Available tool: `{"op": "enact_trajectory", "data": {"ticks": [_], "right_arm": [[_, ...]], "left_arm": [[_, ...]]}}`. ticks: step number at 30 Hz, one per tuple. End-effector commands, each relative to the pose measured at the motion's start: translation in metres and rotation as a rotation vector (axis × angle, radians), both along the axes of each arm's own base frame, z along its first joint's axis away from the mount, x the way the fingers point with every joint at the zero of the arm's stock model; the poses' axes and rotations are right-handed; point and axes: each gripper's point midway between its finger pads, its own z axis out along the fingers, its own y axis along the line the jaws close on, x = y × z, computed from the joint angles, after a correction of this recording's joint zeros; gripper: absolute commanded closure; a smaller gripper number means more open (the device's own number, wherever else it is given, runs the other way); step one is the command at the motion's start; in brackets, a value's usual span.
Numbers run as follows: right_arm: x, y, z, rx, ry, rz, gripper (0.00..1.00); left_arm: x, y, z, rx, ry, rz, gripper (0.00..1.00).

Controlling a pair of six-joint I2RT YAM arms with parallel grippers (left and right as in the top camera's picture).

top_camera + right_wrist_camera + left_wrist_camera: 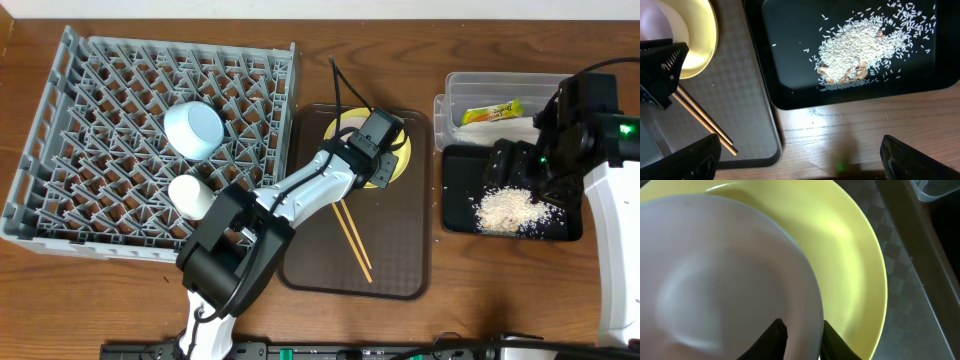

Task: Sort waste into correct bins and load items into the dishwasher
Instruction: 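Reach the left gripper to the pink bowl on the yellow plate and grasp, then carry the pink bowl with the left gripper and place it in the rack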

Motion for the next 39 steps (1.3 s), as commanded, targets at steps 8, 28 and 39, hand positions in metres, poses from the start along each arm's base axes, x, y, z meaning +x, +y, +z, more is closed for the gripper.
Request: {"op": "enact_trajectory", "data": {"ticks": [8,28,39], "right_arm": [[-0.001,0.0,0.003,0.003,-0.004,0.002,0.01],[-0.002,0.0,0.003,0.004,0.003,0.002,0.01],[-0.003,0.0,0.002,0.004,0.007,0.002,0.01]], "left_arm": [[-0.004,0.004,-0.013,0.042,0.007,0.0,0.81],[-0.002,0.0,0.082,-0.052,-0.119,-0.036,0.93],[0.007,0.046,0.185,-0.261,-0.207,0.001,0.93]]}}
